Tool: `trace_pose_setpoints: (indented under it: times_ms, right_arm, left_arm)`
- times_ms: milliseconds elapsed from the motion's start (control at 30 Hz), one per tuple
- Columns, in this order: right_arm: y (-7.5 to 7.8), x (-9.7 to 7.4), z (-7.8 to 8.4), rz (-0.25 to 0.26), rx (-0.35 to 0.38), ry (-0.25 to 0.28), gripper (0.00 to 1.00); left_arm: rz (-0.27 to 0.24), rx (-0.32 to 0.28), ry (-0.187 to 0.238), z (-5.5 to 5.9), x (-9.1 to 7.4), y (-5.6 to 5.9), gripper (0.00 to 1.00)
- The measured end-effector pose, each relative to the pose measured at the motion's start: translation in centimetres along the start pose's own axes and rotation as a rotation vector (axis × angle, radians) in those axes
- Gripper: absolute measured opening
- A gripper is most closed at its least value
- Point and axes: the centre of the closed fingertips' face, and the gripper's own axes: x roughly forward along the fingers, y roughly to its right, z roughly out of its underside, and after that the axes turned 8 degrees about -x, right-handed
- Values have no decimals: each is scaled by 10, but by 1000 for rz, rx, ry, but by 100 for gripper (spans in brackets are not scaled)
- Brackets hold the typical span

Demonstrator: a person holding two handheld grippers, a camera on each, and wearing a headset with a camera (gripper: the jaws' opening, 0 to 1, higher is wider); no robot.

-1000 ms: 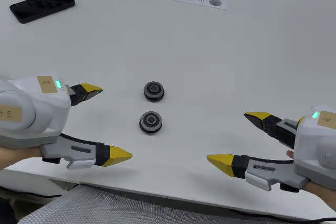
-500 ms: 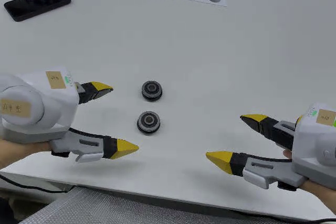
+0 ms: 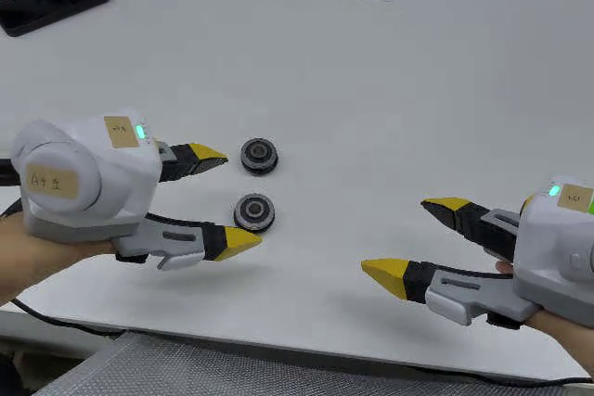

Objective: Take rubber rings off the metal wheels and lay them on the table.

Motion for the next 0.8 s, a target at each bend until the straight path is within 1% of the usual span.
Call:
trace_pose_setpoints:
  times_ms: [100,133,200,267,433,567,633,800]
  right_arm:
    - [3,-1,0,8,13,4,63]
    - [4,-2,0,11,17,4,62]
    - [4,-2,1,14,21,3,62]
    - [4,-2,0,16,23,3,62]
    - [2,-1,0,11,27,-1,61]
    - [3,-1,-1,10,33,-4,61]
    - [3,0,-2,9,37,-1,60]
    - [2,1,0,5,39,-10,60]
  left_arm:
    - [8,11,-7,2,3,1,48]
    - [13,10,-1,1,3,1,44]
    - [14,-3,10,0,4,0,41]
    - [11,-4,10,1,4,-1,40]
    - [6,-1,-11,6,8,-5,36]
    - [13,-5,-16,8,9,-5,31]
    - [17,-3,-24,10,11,-5,32]
    - [23,2,-30,13,13,-4,31]
